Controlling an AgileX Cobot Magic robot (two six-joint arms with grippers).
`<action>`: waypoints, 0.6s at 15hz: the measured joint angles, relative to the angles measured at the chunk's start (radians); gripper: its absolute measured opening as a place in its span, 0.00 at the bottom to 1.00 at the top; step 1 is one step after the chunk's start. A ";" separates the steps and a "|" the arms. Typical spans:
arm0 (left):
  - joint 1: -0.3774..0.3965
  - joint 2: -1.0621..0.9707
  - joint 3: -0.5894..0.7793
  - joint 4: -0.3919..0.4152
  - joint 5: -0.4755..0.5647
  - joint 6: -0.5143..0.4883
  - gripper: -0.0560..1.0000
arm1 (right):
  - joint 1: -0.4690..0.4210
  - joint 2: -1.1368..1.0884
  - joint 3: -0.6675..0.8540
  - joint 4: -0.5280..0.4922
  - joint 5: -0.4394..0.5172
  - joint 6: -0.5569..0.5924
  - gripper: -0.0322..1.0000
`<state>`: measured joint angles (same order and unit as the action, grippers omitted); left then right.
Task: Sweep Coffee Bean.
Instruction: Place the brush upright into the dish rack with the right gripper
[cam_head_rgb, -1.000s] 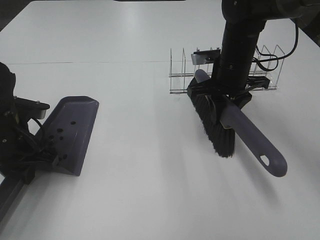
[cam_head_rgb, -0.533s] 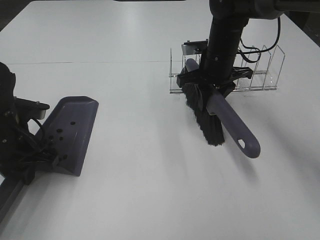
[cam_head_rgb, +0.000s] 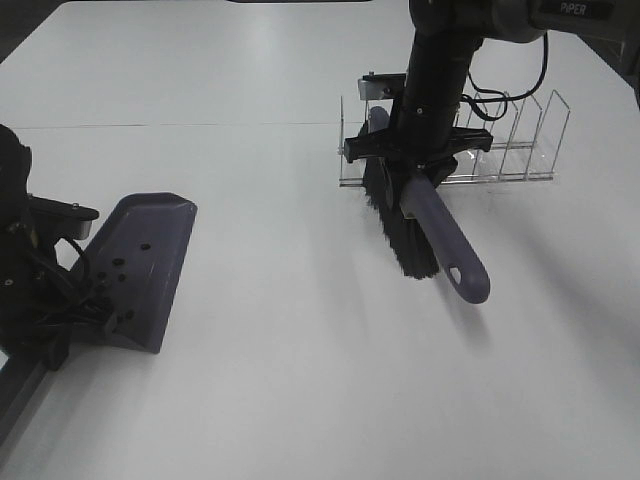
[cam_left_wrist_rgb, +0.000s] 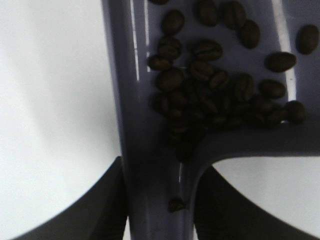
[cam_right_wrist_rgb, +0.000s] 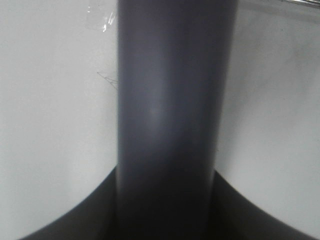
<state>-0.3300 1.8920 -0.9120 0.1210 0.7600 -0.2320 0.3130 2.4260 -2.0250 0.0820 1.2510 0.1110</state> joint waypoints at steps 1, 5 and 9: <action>0.000 0.000 0.000 0.000 0.001 0.000 0.37 | -0.011 0.000 0.000 0.016 0.000 0.004 0.32; 0.000 0.000 0.000 -0.008 -0.014 -0.008 0.37 | -0.041 0.000 0.000 0.118 -0.055 0.006 0.32; 0.000 0.000 0.000 -0.008 -0.014 -0.009 0.37 | -0.044 0.001 0.000 0.134 -0.119 0.009 0.32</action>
<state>-0.3300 1.8920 -0.9120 0.1130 0.7460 -0.2410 0.2690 2.4270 -2.0250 0.2160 1.1320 0.1200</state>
